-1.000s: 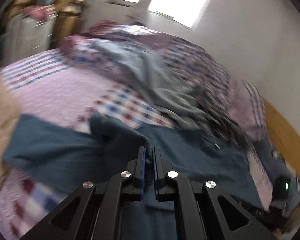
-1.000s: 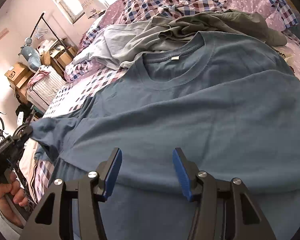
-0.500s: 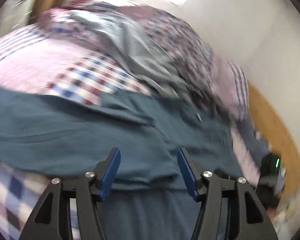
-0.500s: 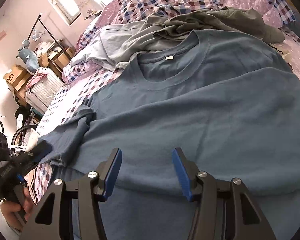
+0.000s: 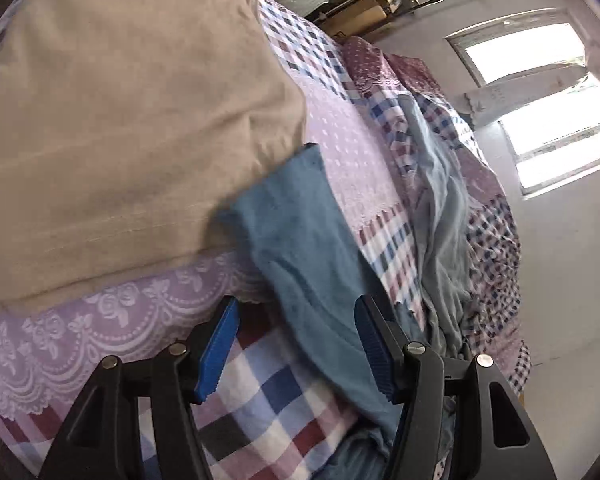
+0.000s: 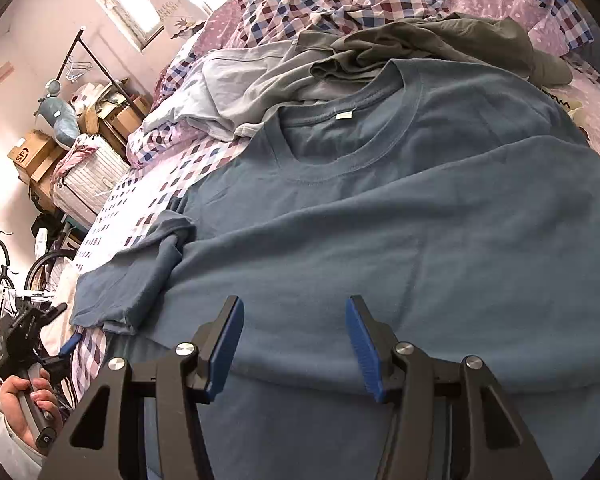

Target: Fold clothes

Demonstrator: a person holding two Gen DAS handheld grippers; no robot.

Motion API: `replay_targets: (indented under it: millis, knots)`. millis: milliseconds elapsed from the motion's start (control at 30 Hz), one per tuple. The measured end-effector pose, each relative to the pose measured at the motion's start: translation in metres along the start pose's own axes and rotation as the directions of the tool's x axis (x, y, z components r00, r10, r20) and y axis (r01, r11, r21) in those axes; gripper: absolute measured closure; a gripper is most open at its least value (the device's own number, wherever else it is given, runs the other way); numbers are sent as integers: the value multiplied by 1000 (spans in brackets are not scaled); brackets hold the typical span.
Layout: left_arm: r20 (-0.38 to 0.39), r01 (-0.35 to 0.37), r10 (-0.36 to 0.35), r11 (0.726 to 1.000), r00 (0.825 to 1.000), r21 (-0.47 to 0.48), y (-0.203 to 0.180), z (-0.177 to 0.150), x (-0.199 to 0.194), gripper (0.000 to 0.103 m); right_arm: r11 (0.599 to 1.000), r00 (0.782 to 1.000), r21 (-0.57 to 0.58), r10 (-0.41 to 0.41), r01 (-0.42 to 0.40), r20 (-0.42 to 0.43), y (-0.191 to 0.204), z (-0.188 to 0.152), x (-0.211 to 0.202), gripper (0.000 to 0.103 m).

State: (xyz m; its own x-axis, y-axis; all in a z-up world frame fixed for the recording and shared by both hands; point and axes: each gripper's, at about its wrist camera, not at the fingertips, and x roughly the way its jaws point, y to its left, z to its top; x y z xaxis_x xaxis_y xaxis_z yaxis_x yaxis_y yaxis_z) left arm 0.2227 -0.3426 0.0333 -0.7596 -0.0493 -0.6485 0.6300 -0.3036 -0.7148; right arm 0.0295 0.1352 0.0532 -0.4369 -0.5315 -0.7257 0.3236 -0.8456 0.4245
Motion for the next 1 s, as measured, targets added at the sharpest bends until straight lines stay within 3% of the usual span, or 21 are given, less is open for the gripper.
replay_targets:
  millis: [233,300,333,367,500,633,733,800,867,1000]
  knots:
    - [27,9,-10,999,1000,49,-13,10,9,40,1000,1000,-6,4,-4,1,2,-1,3,47]
    - [43,9,-13,996,999,90,-23,13,11,68,1000,1000,-5,6,-6,3,2,-1,3,47]
    - [51,10,-15,994,999,110,-28,14,11,93,1000,1000,-6,6,-6,4,2,-1,2,47]
    - [57,12,-19,992,998,126,-32,14,12,97,1000,1000,-7,6,-6,5,2,-1,2,47]
    - [78,49,-65,980,995,191,-55,7,8,101,1000,1000,-1,8,-8,19,-1,1,-1,47]
    - [70,112,-140,944,988,312,-105,-13,4,102,999,998,32,14,-15,57,-10,7,-13,47]
    - [2,193,-213,891,977,410,-162,-46,8,102,997,995,77,14,-22,101,-25,14,-27,47]
    - [-55,245,-250,840,967,484,-203,-78,12,102,993,992,115,15,-30,129,-37,19,-37,47]
    - [-120,299,-281,776,952,556,-244,-114,14,102,986,986,161,11,-38,169,-54,25,-52,47]
    - [-282,405,-292,605,914,686,-319,-219,24,102,963,965,265,-19,-52,260,-98,34,-90,47]
